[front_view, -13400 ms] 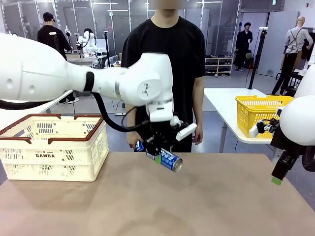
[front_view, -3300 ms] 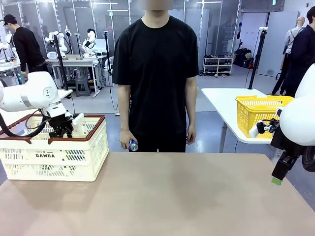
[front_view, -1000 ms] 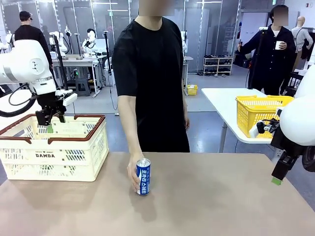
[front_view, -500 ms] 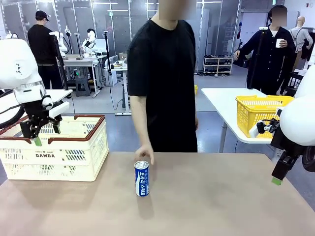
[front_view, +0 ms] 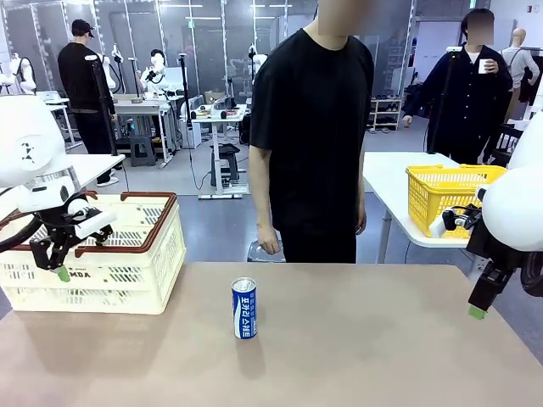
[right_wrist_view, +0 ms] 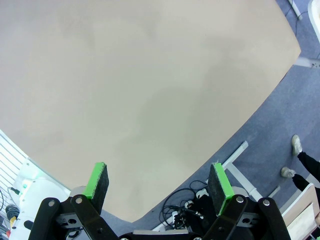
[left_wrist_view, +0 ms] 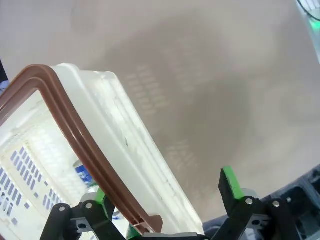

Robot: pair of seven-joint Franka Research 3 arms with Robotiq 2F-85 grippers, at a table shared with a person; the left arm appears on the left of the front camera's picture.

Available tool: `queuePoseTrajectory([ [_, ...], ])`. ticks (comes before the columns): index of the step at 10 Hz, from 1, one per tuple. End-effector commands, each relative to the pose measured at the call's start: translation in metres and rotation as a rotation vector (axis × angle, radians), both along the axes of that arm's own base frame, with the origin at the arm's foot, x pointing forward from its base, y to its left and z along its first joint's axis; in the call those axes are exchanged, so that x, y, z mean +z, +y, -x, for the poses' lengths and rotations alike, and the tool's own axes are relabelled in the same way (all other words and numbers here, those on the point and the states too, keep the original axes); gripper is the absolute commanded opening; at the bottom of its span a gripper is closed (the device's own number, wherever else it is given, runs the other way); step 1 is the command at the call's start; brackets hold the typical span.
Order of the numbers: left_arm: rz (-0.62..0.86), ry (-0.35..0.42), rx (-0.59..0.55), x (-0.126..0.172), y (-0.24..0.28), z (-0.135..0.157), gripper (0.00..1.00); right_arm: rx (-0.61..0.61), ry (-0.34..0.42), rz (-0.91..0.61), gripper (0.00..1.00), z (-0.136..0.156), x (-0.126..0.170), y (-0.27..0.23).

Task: Place the drinks into the Shopping basket.
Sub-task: Pick up one drink and place it into the Shopping basket.

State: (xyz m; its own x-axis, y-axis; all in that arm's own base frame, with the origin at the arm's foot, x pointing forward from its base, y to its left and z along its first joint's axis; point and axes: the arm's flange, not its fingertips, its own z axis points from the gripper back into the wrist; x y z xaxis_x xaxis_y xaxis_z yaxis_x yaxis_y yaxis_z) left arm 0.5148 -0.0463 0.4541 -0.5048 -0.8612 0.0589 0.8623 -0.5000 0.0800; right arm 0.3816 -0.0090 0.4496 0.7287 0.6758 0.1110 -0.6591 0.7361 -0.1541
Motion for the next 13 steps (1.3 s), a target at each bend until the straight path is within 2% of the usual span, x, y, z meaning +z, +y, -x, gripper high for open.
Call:
queuePoseTrajectory([
  [1,0.034,-0.033,0.014,0.001,0.013,0.002,1.00,-0.013,-0.002,-0.001,1.00,0.001,0.000,0.002],
  [2,-0.006,-0.088,0.043,0.012,0.018,-0.006,1.00,-0.013,-0.002,-0.001,1.00,0.001,0.000,0.002],
  [5,0.026,-0.138,0.065,0.031,0.029,-0.015,1.00,-0.013,-0.002,-0.001,1.00,0.001,0.000,0.002],
  [7,0.023,-0.140,0.091,0.040,0.033,-0.019,1.00,-0.013,-0.002,-0.001,1.00,0.001,0.000,0.002],
  [8,0.005,-0.170,0.105,0.046,0.034,-0.021,1.00,-0.013,-0.002,-0.001,1.00,0.001,0.000,0.002],
  [9,-0.005,-0.185,0.153,0.051,0.035,-0.024,1.00,-0.013,-0.002,-0.001,1.00,0.001,0.000,0.002],
  [10,0.005,-0.180,0.164,0.052,0.032,-0.022,1.00,-0.013,-0.002,-0.001,1.00,0.001,0.000,0.002],
  [13,0.060,-0.124,0.067,0.052,0.019,0.008,1.00,-0.013,-0.002,-0.001,1.00,0.001,0.000,0.002],
])
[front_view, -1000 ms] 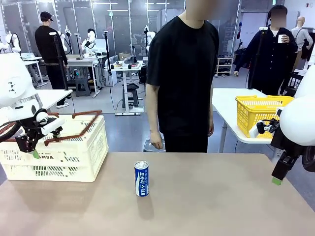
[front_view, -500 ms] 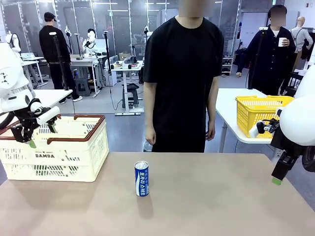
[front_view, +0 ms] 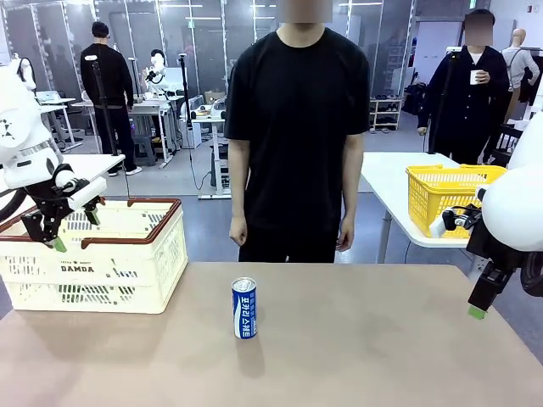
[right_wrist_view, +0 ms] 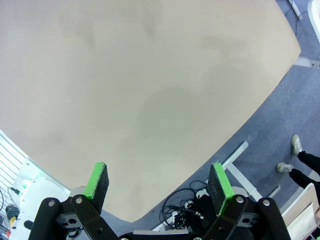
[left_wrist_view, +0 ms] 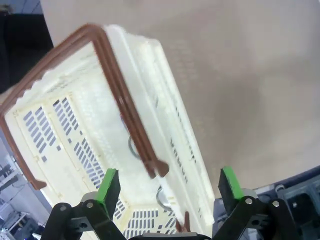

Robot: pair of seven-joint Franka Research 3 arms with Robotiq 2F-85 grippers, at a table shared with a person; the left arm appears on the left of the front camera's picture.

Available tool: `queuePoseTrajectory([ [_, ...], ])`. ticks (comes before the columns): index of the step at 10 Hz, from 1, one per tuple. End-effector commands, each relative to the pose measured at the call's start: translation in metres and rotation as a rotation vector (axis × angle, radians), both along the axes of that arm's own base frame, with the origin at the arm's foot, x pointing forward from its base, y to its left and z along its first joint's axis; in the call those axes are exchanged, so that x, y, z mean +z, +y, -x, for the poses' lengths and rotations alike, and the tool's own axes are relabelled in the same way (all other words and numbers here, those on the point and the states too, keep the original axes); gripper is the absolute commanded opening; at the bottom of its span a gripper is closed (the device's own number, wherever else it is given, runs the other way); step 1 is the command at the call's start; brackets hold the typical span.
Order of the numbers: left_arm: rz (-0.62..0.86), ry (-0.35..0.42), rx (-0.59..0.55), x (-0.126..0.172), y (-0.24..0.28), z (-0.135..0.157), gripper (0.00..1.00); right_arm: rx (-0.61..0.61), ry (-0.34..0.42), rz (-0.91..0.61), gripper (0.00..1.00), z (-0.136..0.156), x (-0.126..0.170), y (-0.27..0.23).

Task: Place the drinks into the Shopping basket.
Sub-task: Pick up one drink and place it into the Shopping basket.

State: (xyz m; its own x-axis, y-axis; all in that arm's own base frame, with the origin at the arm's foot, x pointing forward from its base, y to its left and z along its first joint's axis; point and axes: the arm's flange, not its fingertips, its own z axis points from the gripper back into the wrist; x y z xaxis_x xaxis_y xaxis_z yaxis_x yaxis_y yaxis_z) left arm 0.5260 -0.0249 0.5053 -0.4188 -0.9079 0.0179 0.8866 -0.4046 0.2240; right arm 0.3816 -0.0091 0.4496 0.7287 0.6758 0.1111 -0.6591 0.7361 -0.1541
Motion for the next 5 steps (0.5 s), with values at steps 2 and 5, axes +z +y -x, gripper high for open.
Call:
queuePoseTrajectory([
  [2,0.057,0.005,-0.091,-0.002,-0.010,0.037,1.00,-0.013,-0.002,-0.001,1.00,0.001,0.000,0.002],
  [5,0.074,0.070,-0.227,-0.012,-0.022,0.057,1.00,-0.013,-0.002,-0.001,1.00,0.001,0.000,0.002],
])
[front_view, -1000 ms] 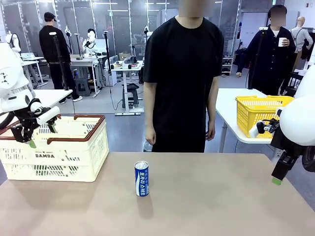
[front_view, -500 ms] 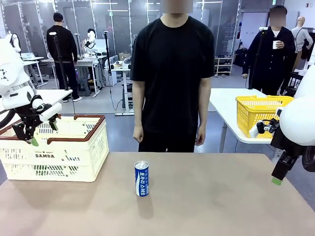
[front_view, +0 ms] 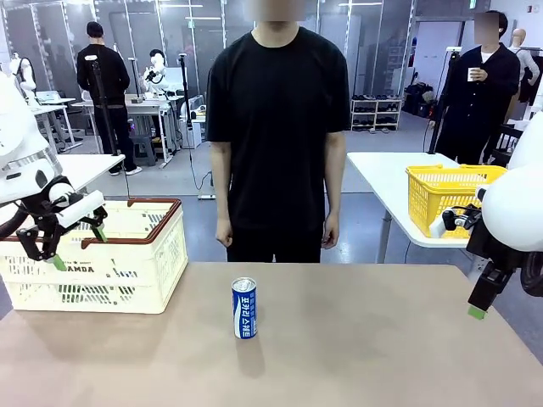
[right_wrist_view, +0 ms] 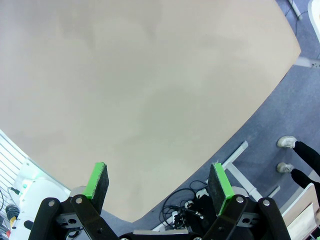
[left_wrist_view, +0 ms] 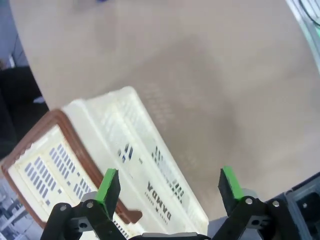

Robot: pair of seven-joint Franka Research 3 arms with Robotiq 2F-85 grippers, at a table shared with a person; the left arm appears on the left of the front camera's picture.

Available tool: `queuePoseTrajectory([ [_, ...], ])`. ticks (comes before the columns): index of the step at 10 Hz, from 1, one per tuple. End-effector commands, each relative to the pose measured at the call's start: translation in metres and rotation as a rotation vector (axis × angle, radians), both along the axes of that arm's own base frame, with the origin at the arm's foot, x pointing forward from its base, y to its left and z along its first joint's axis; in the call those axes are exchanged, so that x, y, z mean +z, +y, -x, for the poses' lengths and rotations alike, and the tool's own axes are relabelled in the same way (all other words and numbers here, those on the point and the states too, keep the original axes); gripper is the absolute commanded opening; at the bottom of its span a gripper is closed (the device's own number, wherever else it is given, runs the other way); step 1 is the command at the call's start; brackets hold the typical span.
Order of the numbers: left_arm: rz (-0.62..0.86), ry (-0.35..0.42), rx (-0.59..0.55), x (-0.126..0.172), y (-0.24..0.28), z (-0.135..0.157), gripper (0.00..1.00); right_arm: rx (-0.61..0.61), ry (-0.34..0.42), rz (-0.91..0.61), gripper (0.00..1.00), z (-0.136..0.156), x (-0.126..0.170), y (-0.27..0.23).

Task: Place the drinks into the Shopping basket.
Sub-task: Pick up one drink and place it into the Shopping basket.

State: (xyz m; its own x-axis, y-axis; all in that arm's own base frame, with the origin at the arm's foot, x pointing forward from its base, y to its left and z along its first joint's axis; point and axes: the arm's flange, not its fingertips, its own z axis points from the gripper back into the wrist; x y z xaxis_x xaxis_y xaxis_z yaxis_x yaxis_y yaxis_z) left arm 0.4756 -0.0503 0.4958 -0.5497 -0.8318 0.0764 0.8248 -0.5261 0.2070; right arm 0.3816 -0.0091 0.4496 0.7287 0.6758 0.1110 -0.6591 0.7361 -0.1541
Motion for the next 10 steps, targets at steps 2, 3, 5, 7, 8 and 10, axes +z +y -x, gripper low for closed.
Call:
queuePoseTrajectory([
  [2,0.000,0.000,0.000,0.000,0.000,0.000,1.00,-0.013,-0.002,-0.001,1.00,0.001,0.000,0.002],
  [3,0.000,0.000,0.000,0.000,0.000,0.000,1.00,-0.013,-0.002,-0.001,1.00,0.001,0.000,0.002],
  [5,0.000,0.000,0.000,0.000,0.000,0.000,1.00,-0.013,-0.002,-0.001,1.00,0.001,0.000,0.002],
  [7,0.028,-0.026,-0.158,0.004,-0.022,0.003,1.00,-0.013,-0.002,-0.001,1.00,0.001,0.000,0.002],
  [8,0.024,-0.067,-0.206,0.013,-0.044,0.007,1.00,-0.013,-0.002,-0.001,1.00,0.001,0.000,0.002],
  [10,0.022,-0.125,-0.273,0.033,-0.094,0.011,1.00,-0.013,-0.002,-0.001,1.00,0.001,0.000,0.002],
])
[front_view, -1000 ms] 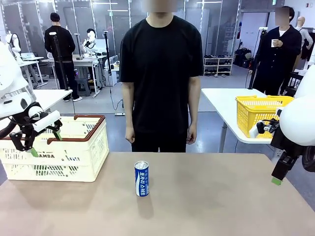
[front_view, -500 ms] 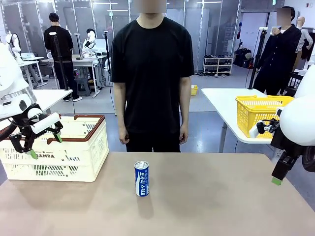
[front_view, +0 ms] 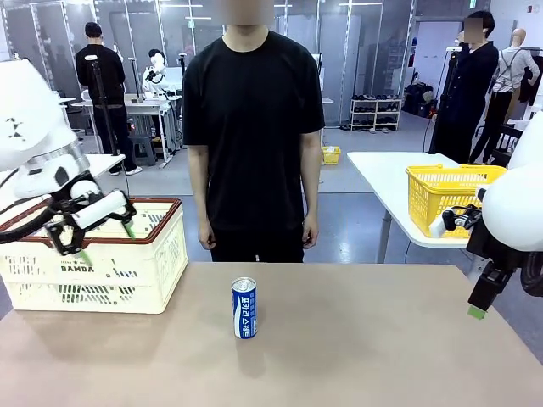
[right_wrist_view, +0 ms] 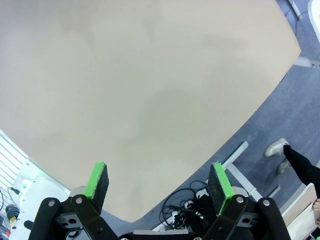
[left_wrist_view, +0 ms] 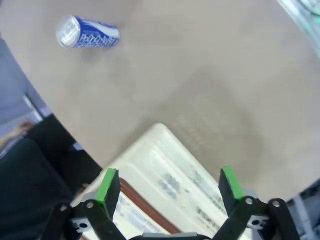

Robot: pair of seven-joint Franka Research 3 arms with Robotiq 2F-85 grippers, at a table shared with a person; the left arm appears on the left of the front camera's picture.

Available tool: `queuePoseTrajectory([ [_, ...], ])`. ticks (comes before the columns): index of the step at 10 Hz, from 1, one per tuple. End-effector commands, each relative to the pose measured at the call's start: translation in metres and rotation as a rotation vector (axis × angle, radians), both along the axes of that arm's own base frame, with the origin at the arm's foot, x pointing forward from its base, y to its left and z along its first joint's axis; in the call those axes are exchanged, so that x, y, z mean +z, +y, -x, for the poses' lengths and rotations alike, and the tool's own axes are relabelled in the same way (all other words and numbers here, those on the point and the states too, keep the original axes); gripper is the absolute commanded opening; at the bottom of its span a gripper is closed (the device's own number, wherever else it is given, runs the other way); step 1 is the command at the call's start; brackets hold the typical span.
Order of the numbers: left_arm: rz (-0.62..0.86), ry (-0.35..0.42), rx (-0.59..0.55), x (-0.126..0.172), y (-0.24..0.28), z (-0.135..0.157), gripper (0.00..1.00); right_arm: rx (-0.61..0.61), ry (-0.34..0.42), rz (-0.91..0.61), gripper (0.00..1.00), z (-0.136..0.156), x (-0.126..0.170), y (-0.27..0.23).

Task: Place the drinks into the Shopping basket.
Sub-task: Pick up one drink and place it into the Shopping basket.

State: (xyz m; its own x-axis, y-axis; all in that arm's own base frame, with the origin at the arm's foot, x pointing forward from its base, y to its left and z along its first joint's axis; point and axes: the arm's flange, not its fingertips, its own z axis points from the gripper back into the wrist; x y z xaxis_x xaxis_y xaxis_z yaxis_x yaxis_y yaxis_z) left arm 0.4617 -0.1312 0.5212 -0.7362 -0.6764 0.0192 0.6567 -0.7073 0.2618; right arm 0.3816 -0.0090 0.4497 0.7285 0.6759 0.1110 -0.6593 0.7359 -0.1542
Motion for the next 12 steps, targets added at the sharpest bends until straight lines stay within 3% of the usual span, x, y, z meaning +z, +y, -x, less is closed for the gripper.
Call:
queuePoseTrajectory([
  [1,0.022,-0.062,-0.079,0.015,-0.042,-0.005,1.00,-0.014,-0.002,-0.001,1.00,0.001,0.000,0.002],
  [4,-0.007,-0.075,-0.193,0.006,-0.141,-0.030,1.00,-0.014,-0.002,-0.001,1.00,0.001,0.000,0.002],
  [8,-0.104,0.008,-0.342,-0.030,-0.248,-0.080,1.00,-0.014,-0.002,-0.001,1.00,0.001,0.000,0.002],
  [12,-0.230,0.073,-0.375,-0.051,-0.270,-0.072,1.00,-0.014,-0.002,-0.001,1.00,0.001,0.000,0.002],
])
